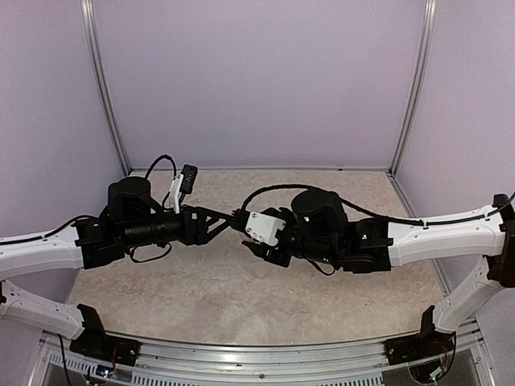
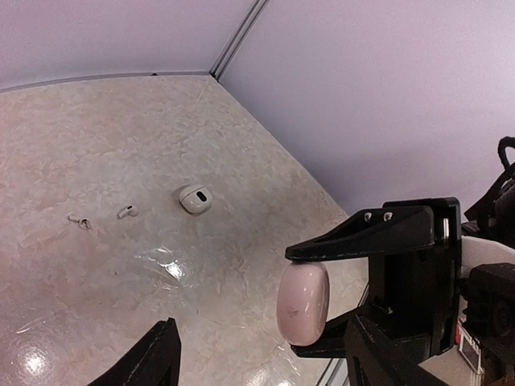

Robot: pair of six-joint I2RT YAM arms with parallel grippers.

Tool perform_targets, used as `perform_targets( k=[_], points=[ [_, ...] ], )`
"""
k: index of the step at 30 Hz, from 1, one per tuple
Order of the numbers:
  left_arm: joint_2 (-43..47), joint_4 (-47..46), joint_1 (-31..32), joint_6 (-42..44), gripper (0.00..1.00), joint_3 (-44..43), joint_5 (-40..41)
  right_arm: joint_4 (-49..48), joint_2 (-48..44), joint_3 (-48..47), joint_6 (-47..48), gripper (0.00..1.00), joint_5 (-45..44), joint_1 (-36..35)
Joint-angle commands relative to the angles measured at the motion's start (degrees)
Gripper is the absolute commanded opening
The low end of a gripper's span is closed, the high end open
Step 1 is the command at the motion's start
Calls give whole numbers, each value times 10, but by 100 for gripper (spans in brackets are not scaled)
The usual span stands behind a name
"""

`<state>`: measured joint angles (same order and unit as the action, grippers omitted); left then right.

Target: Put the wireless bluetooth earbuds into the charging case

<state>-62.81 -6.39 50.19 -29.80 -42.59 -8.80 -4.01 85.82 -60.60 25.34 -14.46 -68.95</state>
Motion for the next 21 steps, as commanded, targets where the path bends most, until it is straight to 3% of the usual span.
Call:
perform_targets(
  k=[1,21],
  points=[
    [-15,-41,5,-9,69,-13,-40,-32,-11,5,12,35,-39,-12],
    [-88,-131,33,-25,56,-15,-64,-79,-45,38,10,35,-18,-28]
  ],
)
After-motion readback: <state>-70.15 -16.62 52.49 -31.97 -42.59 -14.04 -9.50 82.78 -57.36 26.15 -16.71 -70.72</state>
